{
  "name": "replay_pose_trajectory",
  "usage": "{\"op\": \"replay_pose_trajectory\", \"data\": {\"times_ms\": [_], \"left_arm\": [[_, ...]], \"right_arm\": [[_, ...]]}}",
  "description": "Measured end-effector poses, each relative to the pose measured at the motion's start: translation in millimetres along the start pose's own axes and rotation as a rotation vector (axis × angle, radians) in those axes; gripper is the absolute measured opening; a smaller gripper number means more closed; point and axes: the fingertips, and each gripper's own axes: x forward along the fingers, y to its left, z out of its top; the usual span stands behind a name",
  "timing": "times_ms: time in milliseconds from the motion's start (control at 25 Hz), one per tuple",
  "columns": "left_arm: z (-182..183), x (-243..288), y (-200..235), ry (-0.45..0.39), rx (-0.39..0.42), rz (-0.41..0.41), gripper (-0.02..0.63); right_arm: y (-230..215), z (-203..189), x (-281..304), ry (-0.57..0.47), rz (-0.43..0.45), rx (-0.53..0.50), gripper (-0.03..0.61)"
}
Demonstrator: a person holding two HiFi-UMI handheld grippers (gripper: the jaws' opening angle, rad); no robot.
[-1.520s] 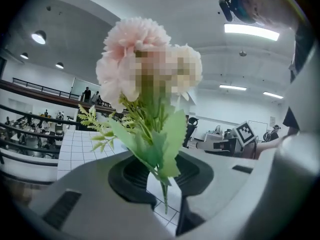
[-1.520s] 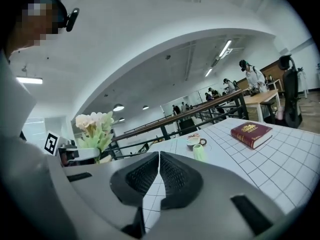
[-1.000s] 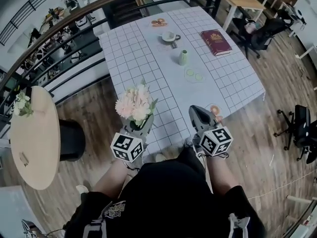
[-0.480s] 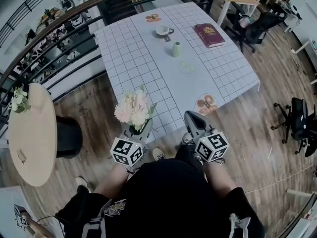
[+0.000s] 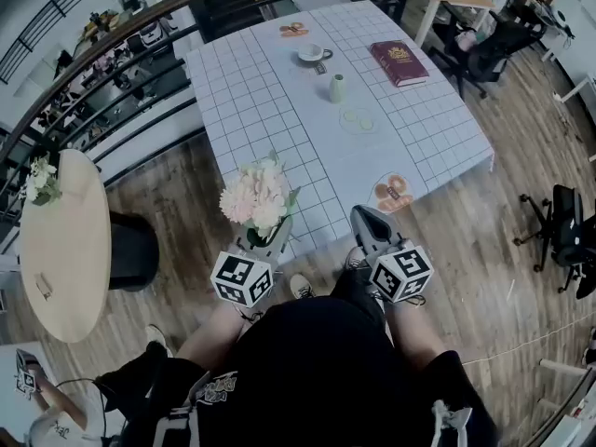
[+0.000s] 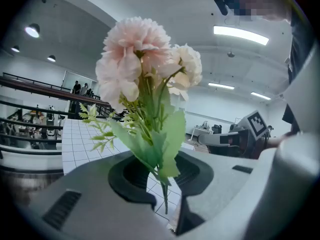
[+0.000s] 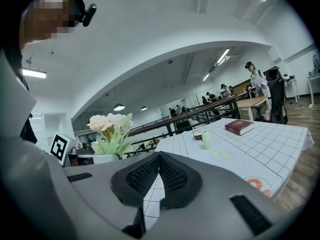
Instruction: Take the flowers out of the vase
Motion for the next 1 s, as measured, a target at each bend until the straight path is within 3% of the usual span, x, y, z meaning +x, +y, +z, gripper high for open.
{"op": "replay_pose_trajectory", "data": {"times_ms": [1000], "left_arm": [[-1,-2,7,-0.001,-0.029,-0.014,0.098]], "right_arm": [[11,-2,21,0.026,0.024,-0.003,0.021]]}}
